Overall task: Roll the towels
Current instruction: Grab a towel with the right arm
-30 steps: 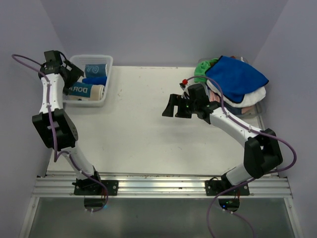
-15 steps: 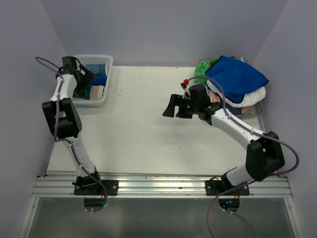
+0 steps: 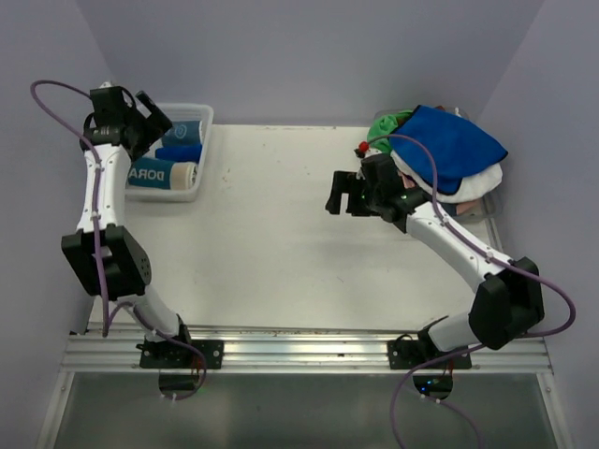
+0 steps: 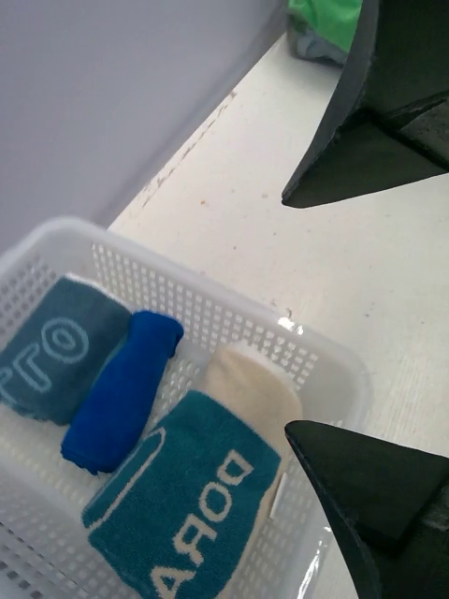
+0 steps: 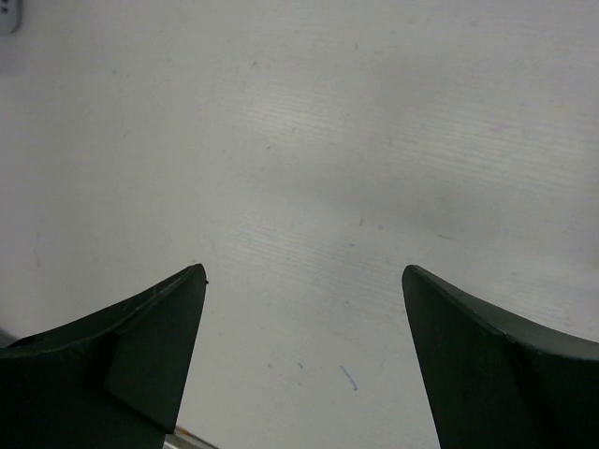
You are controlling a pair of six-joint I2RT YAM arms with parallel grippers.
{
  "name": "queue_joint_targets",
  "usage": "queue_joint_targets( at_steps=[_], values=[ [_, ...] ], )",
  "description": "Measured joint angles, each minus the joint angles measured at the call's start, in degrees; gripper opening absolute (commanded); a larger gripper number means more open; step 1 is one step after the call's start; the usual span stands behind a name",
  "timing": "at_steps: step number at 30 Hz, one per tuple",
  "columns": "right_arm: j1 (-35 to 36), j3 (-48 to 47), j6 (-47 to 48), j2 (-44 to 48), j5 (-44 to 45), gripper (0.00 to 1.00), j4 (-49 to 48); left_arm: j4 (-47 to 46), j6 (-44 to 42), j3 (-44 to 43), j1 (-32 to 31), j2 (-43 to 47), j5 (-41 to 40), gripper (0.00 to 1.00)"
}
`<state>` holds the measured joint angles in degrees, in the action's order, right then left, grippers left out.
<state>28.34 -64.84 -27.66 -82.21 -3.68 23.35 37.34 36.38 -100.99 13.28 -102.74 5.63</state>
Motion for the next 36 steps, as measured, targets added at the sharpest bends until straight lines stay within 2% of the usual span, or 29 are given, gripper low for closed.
queue_joint_targets(
  at_steps=[3, 6, 9, 12, 17, 23, 29, 36],
  values=[
    [-0.55, -2.82, 1.77, 0.2, 7.17, 0.94, 3.23, -0.63, -3.34, 2.01, -2.64, 7.56, -0.35, 1.0],
    [-1.99, -5.68, 2.91, 0.24, 13.33, 0.95, 5.75, -0.83, -7.3, 2.54, -10.16, 11.54, -2.71, 1.0],
    [-4.26, -7.37, 3.28, 0.24, 18.14, 0.95, 7.93, -1.05, -10.12, 3.78, -20.48, 11.56, -4.66, 1.0],
    [-7.28, -7.74, 3.19, 0.24, 21.49, 0.96, 10.45, -1.4, -11.34, 8.85, -28.87, 11.37, -4.63, 1.0],
    [-14.51, -7.69, 2.56, 0.33, 23.63, 0.98, 13.64, -1.53, -12.09, 16.17, -36.7, 10.47, -4.7, 1.0],
    [-25.29, -5.81, 0.87, 2.49, 21.33, 0.98, 14.91, -2.12, -12.07, 24.04, -40.41, 10.36, -5.46, 1.0],
    [-34.75, -4.74, -2.86, 1.99, 12.66, 0.91, 12.85, -1.44, -12.02, 28.37, -40.79, 10.45, -9.97, 0.99],
    [-37.05, -6.88, -7.26, -6.51, 9.84, 0.79, 7.48, -2.84, -11.98, 28.5, -40.79, 13.29, -11.89, 0.99]
  ],
)
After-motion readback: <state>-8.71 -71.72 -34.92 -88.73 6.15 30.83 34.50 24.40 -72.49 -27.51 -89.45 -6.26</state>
